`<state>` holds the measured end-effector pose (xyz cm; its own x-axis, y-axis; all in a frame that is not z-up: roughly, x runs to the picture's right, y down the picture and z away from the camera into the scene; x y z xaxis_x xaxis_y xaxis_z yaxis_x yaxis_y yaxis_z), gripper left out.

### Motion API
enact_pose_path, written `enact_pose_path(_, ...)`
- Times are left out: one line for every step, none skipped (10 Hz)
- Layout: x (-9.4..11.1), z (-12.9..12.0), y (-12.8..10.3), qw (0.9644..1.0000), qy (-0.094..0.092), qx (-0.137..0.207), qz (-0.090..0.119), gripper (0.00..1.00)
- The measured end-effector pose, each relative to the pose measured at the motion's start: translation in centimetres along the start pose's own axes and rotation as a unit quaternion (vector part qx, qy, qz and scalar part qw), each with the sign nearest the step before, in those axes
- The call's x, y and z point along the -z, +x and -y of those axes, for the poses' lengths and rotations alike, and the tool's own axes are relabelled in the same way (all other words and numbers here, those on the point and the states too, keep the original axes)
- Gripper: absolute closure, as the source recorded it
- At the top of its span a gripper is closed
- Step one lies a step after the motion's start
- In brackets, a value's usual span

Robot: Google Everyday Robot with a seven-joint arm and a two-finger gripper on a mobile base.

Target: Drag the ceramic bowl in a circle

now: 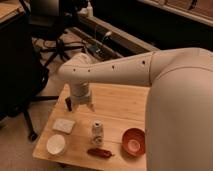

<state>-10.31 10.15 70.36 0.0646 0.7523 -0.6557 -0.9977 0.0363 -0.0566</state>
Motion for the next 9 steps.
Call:
enact_pose_path(0.0,0.0,0.0,1.0000,0.000,0.000,0.000,0.35)
enact_pose_path(0.0,0.0,0.0,1.0000,0.000,0.000,0.000,0.35)
enact_pose_path(0.0,0.0,0.0,1.0000,0.000,0.000,0.000,0.35)
enact_pose_path(0.0,0.0,0.0,1.0000,0.000,0.000,0.000,0.35)
enact_pose_path(0.0,0.0,0.0,1.0000,0.000,0.000,0.000,0.35)
enact_pose_path(0.0,0.0,0.0,1.0000,0.000,0.000,0.000,0.35)
enact_pose_path(0.0,0.0,0.0,1.0000,0.000,0.000,0.000,0.35)
enact_pose_path(0.0,0.2,0.0,1.0000,0.000,-0.003,0.001,0.35)
enact_pose_path(0.0,1.4,-0.1,0.9997,-0.005,-0.024,0.006,0.35)
